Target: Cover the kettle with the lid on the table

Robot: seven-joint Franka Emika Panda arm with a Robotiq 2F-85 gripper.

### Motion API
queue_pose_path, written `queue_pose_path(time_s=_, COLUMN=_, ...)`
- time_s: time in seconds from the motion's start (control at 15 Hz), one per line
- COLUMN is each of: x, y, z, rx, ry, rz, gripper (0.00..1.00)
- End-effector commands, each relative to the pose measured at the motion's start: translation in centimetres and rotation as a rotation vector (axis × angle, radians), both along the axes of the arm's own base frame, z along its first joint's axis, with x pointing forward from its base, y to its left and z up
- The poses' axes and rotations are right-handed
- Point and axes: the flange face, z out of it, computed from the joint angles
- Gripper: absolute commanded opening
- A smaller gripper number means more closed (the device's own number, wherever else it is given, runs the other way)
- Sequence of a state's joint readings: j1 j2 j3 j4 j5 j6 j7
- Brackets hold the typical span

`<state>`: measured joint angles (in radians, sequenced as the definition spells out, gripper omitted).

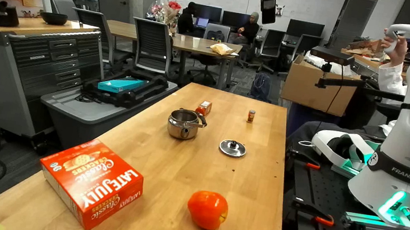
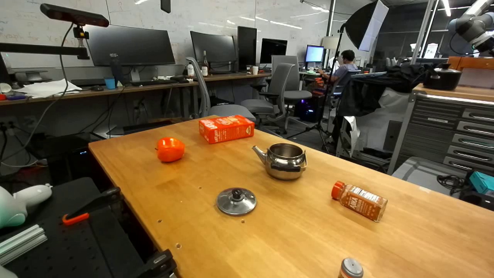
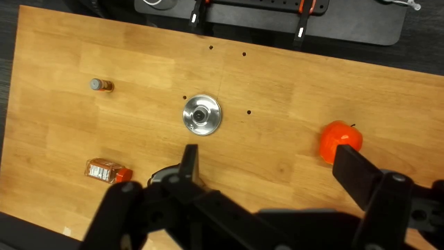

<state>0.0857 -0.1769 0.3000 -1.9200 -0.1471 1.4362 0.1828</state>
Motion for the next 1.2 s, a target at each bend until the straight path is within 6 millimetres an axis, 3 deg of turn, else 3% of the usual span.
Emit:
queue_pose_path(time_s=0.0, x=0.4, y=-0.2, z=-0.3, rx=0.014, ry=-0.040, rz=-0.025, gripper=1.00)
queue_pose_path(time_s=0.6, x=3.0, y=-3.1, z=-4.0, rx=0.132, ry=-0.257, rz=-0.059, gripper=1.00)
queue_pose_path(time_s=1.13, x=3.2, y=-6.4, z=-7.1, rx=0.192, ry=-0.255, rz=-0.117, gripper=1.00)
